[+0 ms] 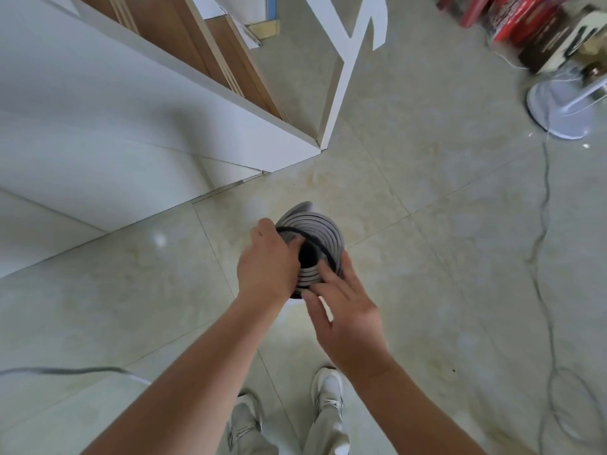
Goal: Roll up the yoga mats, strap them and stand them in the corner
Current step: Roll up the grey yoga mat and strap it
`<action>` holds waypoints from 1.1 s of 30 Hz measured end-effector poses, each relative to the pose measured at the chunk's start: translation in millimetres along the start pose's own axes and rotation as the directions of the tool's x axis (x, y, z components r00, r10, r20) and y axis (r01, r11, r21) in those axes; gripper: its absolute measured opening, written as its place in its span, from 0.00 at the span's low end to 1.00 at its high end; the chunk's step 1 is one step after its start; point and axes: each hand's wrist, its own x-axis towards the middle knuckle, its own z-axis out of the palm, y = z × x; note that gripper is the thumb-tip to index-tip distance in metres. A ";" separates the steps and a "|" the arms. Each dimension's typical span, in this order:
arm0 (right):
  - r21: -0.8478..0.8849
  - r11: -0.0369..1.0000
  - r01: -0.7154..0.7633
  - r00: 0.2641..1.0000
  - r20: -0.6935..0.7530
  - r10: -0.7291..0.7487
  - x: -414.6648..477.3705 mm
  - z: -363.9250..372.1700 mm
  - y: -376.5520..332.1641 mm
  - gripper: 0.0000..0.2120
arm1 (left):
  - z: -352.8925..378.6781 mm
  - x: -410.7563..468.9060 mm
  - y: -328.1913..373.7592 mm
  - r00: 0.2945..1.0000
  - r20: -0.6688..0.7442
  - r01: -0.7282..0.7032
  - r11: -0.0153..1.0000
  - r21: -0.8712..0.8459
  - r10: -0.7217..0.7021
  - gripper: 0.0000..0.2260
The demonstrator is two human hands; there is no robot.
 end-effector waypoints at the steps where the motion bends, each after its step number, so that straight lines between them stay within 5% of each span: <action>1: 0.004 0.999 -0.044 0.998 -0.050 0.045 2.0 -3.3 0.0 0.12 | 2.6 -1.1 1.1 1.000 -0.001 -0.013 1.000 0.004 0.013 0.18; 4: -0.015 0.968 -0.251 0.966 -0.075 0.249 23.3 -11.3 6.2 0.03 | 10.6 -5.0 4.7 1.000 -0.017 -0.024 1.000 -0.016 0.024 0.17; 7: -0.106 0.874 -0.474 0.857 0.175 0.485 60.7 -21.7 13.8 0.13 | 12.8 -6.9 4.7 1.000 -0.014 -0.014 1.000 -0.013 0.014 0.18; 11: -0.400 0.855 -0.329 0.829 0.312 0.465 94.1 -36.9 16.4 0.12 | 10.7 -15.1 3.9 0.999 0.007 -0.042 0.998 0.041 0.042 0.19; 16: -0.469 0.820 -0.327 0.793 0.335 0.508 148.2 -26.7 18.4 0.05 | 17.6 -43.3 1.2 0.990 0.064 -0.136 0.983 0.122 0.129 0.18; 23: -0.595 0.727 -0.343 0.539 0.509 0.671 146.9 -1.2 57.3 0.10 | 22.9 -42.0 -10.4 0.967 0.055 -0.256 0.940 0.227 0.250 0.26; 26: -0.636 0.708 -0.307 0.334 0.625 0.706 145.4 -11.9 63.9 0.04 | 13.6 -31.0 -6.6 0.981 0.006 -0.189 0.960 0.204 0.192 0.22; 29: -0.538 0.661 -0.524 0.170 0.694 0.700 128.7 -32.3 59.1 0.06 | -0.3 -8.9 6.5 0.995 0.082 -0.065 0.980 0.187 0.050 0.21; 31: -0.347 0.517 -0.783 0.130 0.721 0.680 100.6 -45.6 46.2 0.07 | -8.7 12.9 17.5 0.996 0.092 0.005 0.991 0.137 -0.017 0.18; 33: -0.090 0.180 -0.980 0.045 0.771 0.635 68.9 -49.6 29.6 0.05 | -11.2 27.8 26.9 0.995 0.087 0.037 0.992 0.122 -0.048 0.14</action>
